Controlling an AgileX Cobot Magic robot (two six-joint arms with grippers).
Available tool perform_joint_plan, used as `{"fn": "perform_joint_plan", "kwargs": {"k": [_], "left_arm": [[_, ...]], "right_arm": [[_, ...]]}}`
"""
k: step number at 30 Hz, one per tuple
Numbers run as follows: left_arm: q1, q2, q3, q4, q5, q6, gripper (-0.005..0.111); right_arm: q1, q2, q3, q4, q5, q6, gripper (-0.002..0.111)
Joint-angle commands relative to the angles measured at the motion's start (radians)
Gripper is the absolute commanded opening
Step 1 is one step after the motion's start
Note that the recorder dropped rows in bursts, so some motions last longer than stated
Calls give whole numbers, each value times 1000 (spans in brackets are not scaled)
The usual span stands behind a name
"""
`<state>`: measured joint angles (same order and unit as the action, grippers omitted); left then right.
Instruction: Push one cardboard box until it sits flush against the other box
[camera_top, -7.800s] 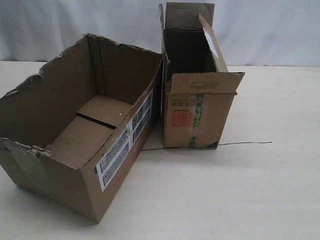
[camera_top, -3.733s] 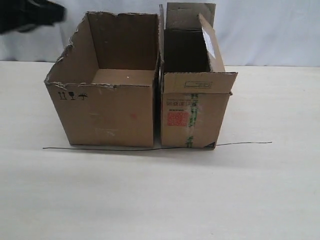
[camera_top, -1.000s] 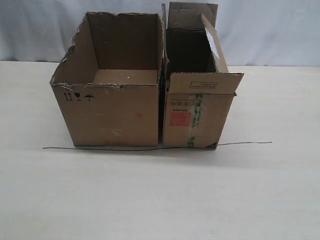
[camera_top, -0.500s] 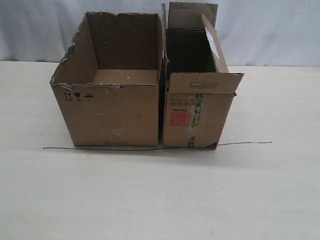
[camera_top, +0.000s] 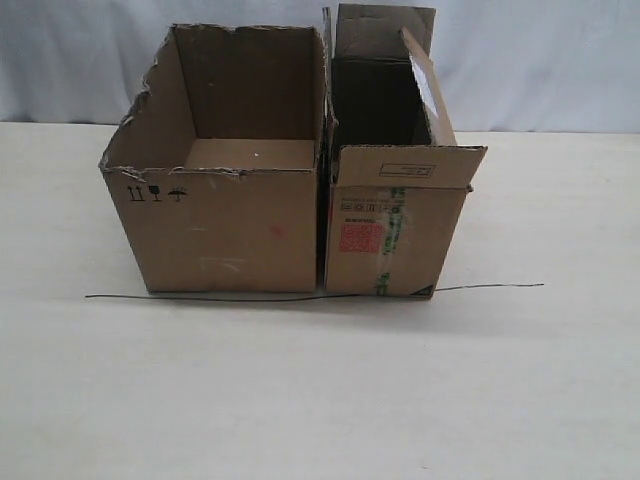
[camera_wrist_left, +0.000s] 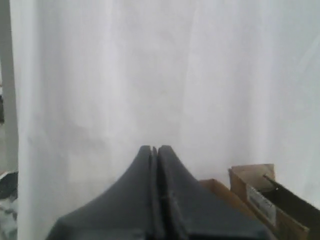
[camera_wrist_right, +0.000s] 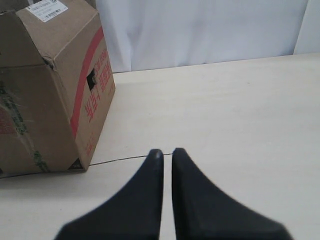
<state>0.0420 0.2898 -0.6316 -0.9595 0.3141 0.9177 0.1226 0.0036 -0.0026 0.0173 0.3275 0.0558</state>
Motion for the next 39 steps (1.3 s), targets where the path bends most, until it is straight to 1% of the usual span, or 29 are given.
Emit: {"fn": "perform_joint_plan", "kwargs": {"k": [1,5,9,13,15,16,17,18,19,20,21,22,23,24,26,30,34,39], "left_arm": [[-56,-117,2,9,-5,-1,0],[-56,-200,2,36,-14,21,0],[-56,-220,20,136,74,21,0],[-56,-201,164,137,61,16,0],[-56,-201,273,144,-2,-21,0],[-56,-199,372,275,-111,-206,0],[-56,-197,424,437,-174,-407,0],[-53,-197,508,844,-257,-893,0],[-53,-197,539,1005,-294,-1093,0],[-53,-197,575,1082,-322,-1163,0],[-53,-199,592,1051,-307,-1104,0],[-53,-199,630,923,-292,-933,0],[-53,-214,632,811,-286,-776,0],[-53,-234,632,791,-198,-714,0],[-52,-277,632,825,-144,-699,0],[-52,-290,632,895,-127,-701,0],[-52,-290,632,891,-122,-707,0],[-54,-290,632,891,-59,-709,0]], "right_arm": [[-5,-4,3,1,-5,-5,5],[-5,-4,3,1,-5,-5,5],[-5,-4,3,1,-5,-5,5],[-5,-4,3,1,-5,-5,5],[-5,-4,3,1,-5,-5,5],[-5,-4,3,1,-5,-5,5],[-5,-4,3,1,-5,-5,5],[-5,-4,3,1,-5,-5,5],[-5,-4,3,1,-5,-5,5],[-5,-4,3,1,-5,-5,5],[-5,-4,3,1,-5,-5,5],[-5,-4,3,1,-5,-5,5],[-5,-4,3,1,-5,-5,5],[-5,-4,3,1,-5,-5,5],[-5,-4,3,1,-5,-5,5],[-5,-4,3,1,-5,-5,5],[-5,-4,3,1,-5,-5,5],[-5,-4,3,1,-5,-5,5]]}}
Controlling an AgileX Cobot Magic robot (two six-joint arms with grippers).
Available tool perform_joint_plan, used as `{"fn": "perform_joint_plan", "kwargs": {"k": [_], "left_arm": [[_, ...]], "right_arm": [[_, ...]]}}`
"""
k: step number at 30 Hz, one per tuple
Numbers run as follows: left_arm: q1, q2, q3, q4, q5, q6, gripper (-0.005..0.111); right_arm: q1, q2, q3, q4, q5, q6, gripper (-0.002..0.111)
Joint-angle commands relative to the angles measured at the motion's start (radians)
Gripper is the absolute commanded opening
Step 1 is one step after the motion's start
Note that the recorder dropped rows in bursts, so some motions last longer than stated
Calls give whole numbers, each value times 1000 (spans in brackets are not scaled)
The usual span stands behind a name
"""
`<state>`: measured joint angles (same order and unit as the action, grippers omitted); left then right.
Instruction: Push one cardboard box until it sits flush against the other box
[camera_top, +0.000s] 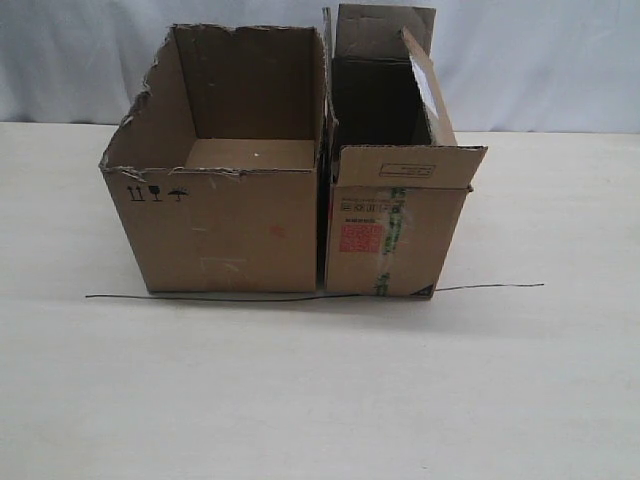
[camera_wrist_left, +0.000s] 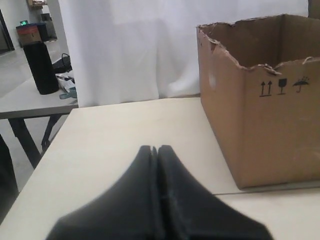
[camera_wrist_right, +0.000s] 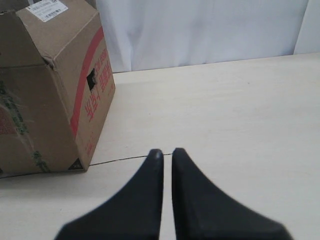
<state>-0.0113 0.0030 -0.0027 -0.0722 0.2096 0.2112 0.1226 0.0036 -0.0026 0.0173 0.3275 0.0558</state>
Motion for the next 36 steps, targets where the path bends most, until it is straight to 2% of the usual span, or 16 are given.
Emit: {"fn": "perform_joint_plan", "kwargs": {"k": [1,9,16,36], "left_arm": [[0,-3,3,4,47,-8,0],[0,-3,3,10,-44,-76,0],[0,-3,3,10,-28,-138,0],[0,-3,3,10,-35,-138,0]], "right_arm": [[-5,-4,3,1,-5,-5,5],[-5,-4,3,1,-5,-5,5],[-5,-4,3,1,-5,-5,5],[-5,-4,3,1,-5,-5,5]]}}
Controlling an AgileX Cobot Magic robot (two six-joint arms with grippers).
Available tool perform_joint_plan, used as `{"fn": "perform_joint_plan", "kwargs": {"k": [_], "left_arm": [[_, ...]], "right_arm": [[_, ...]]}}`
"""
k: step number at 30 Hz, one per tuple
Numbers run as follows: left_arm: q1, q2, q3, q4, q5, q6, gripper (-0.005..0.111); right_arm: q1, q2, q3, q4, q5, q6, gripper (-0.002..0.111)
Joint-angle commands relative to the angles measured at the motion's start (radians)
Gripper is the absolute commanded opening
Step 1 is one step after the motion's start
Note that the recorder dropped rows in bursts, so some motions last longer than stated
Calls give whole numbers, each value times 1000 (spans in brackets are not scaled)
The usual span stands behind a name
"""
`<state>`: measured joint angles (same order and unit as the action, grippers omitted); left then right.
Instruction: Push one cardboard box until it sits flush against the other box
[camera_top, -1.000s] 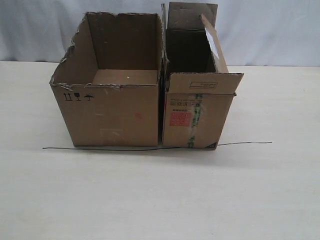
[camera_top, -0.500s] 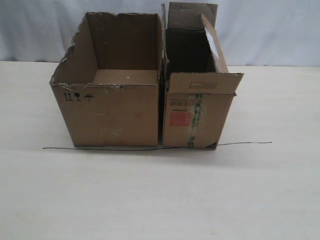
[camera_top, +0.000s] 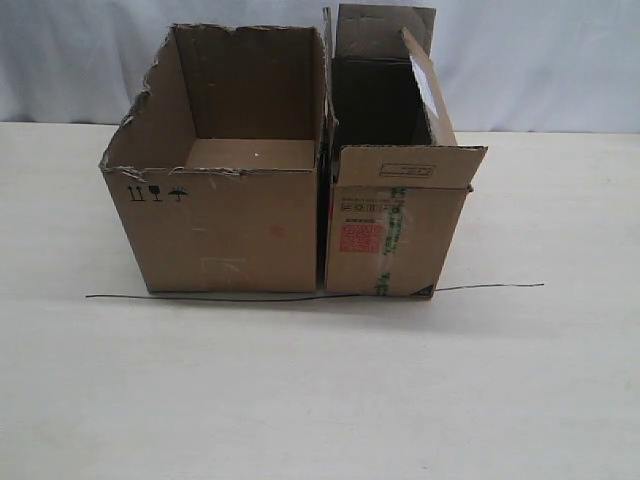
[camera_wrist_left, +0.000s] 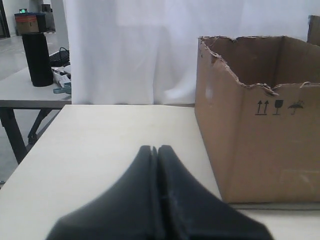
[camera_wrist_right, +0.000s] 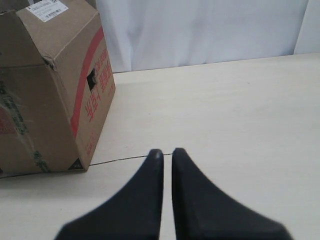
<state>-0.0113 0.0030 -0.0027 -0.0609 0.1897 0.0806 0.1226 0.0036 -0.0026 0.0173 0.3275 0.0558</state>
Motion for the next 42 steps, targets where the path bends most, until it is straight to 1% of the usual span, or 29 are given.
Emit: {"fn": "perform_joint_plan", "kwargs": {"k": [1,32,37,42], "left_arm": [[0,-3,3,-1,-15,-8,0],[0,-3,3,-1,-13,-8,0],[-18,-3,3,-1,-8,-8,0],[-18,-3,3,-1,-8,-8,0]], "right_arm": [[-5,-4,3,1,-5,-5,5],[-5,-4,3,1,-5,-5,5],[-5,-4,3,1,-5,-5,5],[-5,-4,3,1,-5,-5,5]]}}
